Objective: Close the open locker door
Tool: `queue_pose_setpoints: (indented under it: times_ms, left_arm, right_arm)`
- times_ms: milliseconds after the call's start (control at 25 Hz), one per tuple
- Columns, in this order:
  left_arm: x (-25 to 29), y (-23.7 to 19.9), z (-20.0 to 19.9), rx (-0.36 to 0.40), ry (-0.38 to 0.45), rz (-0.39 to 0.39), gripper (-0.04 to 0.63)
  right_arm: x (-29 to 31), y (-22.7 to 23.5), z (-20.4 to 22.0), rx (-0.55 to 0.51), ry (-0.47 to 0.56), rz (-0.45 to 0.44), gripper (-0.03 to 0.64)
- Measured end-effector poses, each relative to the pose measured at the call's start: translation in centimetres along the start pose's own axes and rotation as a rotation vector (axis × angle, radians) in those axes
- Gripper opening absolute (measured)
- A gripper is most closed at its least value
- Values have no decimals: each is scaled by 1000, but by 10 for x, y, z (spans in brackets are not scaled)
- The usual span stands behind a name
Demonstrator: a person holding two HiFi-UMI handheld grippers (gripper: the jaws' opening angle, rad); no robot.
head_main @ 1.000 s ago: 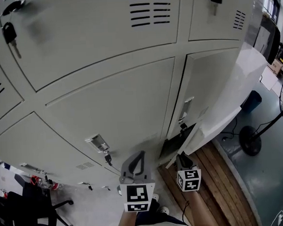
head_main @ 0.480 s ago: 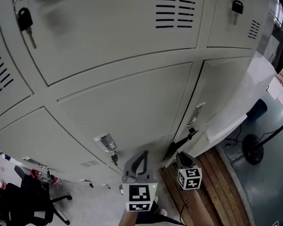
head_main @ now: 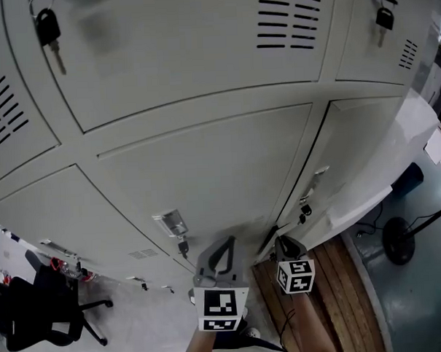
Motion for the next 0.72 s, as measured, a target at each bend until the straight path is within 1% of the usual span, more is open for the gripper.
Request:
queue_pose_setpoints:
  times_ms: [360,720]
  left_arm:
    - [2,0,3,-4,-3,-11,-2]
    - [2,0,3,-4,-3,-16,-3]
  right_arm:
    - [11,-1,-5,-13,19,-33,61]
    - [19,-2,-8,-5,35,-43,61]
Point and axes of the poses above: the fingertips, and each gripper's own axes: x forward along the fingers, y to its right, z out of its underside, the point moved 3 cm from there along -x, backward along the fingers
